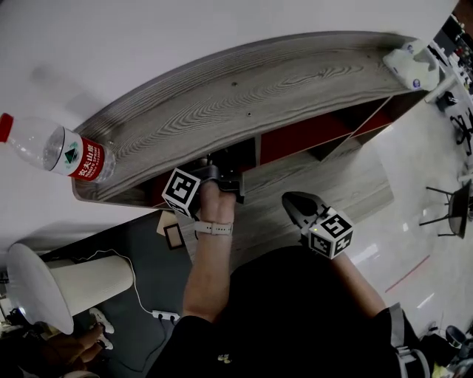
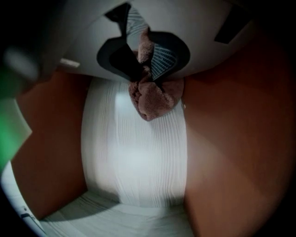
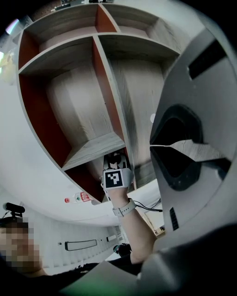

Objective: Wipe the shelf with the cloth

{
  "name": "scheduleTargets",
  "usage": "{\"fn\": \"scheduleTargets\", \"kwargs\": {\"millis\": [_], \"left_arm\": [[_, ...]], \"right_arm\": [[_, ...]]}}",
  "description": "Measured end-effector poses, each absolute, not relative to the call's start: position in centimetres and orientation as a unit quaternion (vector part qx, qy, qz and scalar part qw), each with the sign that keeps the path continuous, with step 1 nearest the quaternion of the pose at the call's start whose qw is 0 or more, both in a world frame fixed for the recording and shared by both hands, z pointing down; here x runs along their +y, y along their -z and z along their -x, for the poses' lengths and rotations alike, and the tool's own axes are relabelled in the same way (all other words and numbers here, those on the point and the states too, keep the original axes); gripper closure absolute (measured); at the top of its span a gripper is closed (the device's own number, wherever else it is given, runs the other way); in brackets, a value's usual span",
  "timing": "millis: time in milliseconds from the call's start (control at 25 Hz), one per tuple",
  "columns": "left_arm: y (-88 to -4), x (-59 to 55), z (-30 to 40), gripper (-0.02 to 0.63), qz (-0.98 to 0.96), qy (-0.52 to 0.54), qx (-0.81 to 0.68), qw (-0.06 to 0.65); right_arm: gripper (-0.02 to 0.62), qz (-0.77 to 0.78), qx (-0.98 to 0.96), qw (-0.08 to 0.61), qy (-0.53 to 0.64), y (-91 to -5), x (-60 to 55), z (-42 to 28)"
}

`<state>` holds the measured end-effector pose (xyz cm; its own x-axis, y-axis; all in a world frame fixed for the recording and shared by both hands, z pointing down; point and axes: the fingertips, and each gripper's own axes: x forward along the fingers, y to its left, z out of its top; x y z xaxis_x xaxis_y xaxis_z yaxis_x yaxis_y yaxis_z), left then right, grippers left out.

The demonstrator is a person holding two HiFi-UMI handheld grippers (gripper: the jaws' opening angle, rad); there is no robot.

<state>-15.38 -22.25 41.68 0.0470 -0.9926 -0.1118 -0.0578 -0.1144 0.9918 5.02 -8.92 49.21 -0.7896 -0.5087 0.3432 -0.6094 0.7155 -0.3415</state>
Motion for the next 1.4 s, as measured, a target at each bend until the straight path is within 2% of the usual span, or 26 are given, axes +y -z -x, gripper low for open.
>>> {"fn": "scheduleTargets", "kwargs": {"millis": [680,1400], "left_arm": [[-42.1,-17.2,27.2,0.541,-0.498,0.552,-0.53,0.408],[-41.3,-11.3,30.3,0.541,-0.49,0.538,-0.588,0.354]], "right_arm": [[0.591,-0.256,-0.933,0.119,-0.222,-49.4,-7.8,-1.1],[0.592,-0.225,-0.94,0.124,-0.224,-49.4,-6.8,-0.7]]}}
